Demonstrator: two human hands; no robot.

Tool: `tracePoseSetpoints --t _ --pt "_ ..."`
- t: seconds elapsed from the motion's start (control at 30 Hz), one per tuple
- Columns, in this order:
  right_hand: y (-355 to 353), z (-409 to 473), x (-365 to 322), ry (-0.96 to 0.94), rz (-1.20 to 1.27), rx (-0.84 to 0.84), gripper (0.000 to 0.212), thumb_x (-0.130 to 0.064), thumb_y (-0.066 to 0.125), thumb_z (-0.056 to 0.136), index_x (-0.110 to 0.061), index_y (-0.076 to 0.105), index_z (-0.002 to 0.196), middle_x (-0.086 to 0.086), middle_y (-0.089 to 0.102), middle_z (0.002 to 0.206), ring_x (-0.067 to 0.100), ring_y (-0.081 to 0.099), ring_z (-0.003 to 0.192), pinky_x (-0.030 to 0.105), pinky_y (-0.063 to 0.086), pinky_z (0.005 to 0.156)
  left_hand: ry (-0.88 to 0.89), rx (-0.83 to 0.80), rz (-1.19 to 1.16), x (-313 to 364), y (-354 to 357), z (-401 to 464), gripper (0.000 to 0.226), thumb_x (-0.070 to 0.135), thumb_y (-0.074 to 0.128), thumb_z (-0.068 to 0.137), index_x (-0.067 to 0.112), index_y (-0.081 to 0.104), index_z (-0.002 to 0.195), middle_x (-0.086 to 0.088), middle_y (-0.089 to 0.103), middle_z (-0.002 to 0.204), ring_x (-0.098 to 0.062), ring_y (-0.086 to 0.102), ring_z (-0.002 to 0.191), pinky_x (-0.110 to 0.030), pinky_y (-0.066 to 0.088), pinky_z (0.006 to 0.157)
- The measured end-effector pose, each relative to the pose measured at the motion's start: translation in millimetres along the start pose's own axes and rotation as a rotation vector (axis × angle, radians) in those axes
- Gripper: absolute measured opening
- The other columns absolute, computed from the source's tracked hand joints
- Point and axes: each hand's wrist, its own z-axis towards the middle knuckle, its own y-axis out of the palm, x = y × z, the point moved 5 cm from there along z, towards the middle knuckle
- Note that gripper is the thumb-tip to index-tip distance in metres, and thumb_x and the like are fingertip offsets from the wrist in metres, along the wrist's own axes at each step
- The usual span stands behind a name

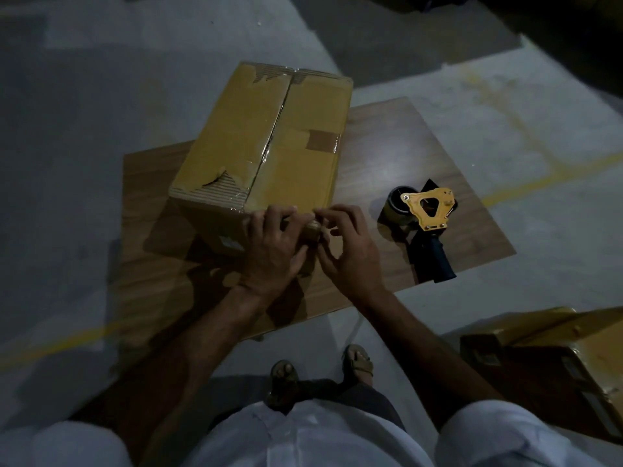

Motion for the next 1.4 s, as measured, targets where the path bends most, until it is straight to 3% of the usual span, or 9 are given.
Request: tracePoseSetpoints --t 0.1,0.23,0.37,0.53,0.73,0.93,1.1,1.23,1.4 --pt "-5 4 9 0.045 0.019 0.039 0.047 -0.009 0.074 0.088 -0.019 0.062 0.133 -0.001 0.055 0.13 0.007 0.059 0.108 0.037 0.06 0.076 -0.044 -0.03 0.055 18 2 4 0.073 0.025 0.094 0.064 0.023 0.057 0.127 -0.019 0.064 0.119 -0.029 0.036 0.103 -0.046 0.05 0.081" --pt "-13 5 20 0.124 0.057 -0.078 0.076 0.002 0.078 0.082 -0.021 0.047 0.148 -0.002 0.06 0.129 0.01 0.064 0.104 0.037 0.062 0.077 -0.041 -0.111 0.019 14 0 15 0.069 0.044 0.094 0.064 0.021 0.069 0.124 -0.015 0.058 0.117 -0.027 0.035 0.102 -0.044 0.045 0.084" --pt "-31 0 29 0.206 0.082 -0.024 0.085 0.004 0.074 0.08 -0.023 0.039 0.152 -0.008 0.06 0.124 0.007 0.063 0.106 0.032 0.061 0.081 0.001 -0.159 -0.146 -9 -9 19 0.066 0.077 0.062 0.08 0.031 0.063 0.128 -0.001 0.048 0.12 -0.021 0.042 0.106 -0.036 0.034 0.089" --pt "-27 8 13 0.108 0.109 0.032 0.054 -0.018 0.071 0.086 -0.015 0.055 0.138 -0.001 0.062 0.118 0.011 0.063 0.104 0.037 0.06 0.079 -0.034 -0.059 -0.101 -5 3 24 0.043 0.06 0.071 0.085 0.027 0.07 0.112 -0.006 0.054 0.109 -0.027 0.049 0.097 -0.038 0.036 0.084" --pt "-13 3 23 0.15 0.118 -0.15 0.051 -0.027 0.072 0.087 -0.021 0.053 0.134 -0.005 0.066 0.114 0.006 0.064 0.096 0.039 0.06 0.075 -0.012 -0.053 -0.076 -8 4 22 0.044 0.057 0.073 0.085 0.03 0.059 0.117 -0.005 0.049 0.112 -0.028 0.047 0.097 -0.043 0.042 0.083" --pt "-30 3 29 0.164 0.052 -0.118 0.061 -0.008 0.072 0.082 -0.024 0.051 0.137 -0.008 0.059 0.116 0.004 0.059 0.1 0.038 0.059 0.074 0.038 -0.206 0.004 -7 -7 9 0.09 0.025 0.097 0.066 0.03 0.047 0.14 -0.016 0.057 0.132 -0.035 0.05 0.112 -0.056 0.045 0.091" --pt "-36 21 1 0.044 0.055 -0.064 0.062 -0.03 0.065 0.079 -0.015 0.056 0.139 0.008 0.047 0.138 0.017 0.05 0.122 0.038 0.057 0.086 -0.018 -0.258 -0.152 -7 -30 25 0.069 0.054 0.085 0.076 0.027 0.06 0.135 -0.003 0.051 0.134 -0.021 0.045 0.121 -0.054 0.039 0.101" --pt "-17 40 -13 0.099 0.037 -0.246 0.087 -0.063 0.074 0.077 -0.037 0.038 0.153 0.011 0.021 0.162 0.033 0.032 0.145 0.048 0.044 0.108 -0.28 -0.067 -0.089 -51 -51 43 0.067 0.07 0.065 0.08 0.026 0.064 0.13 -0.005 0.05 0.136 -0.024 0.047 0.123 -0.036 0.026 0.099" --pt "-4 60 -6 0.142 -0.039 -0.394 0.081 -0.079 0.071 0.075 -0.048 0.041 0.143 0.004 0.022 0.163 0.031 0.036 0.144 0.055 0.049 0.107 -0.726 -0.181 0.028 -103 -43 39 0.067 0.073 0.059 0.087 0.033 0.054 0.141 -0.012 0.025 0.157 -0.041 0.032 0.143 -0.056 0.031 0.118"
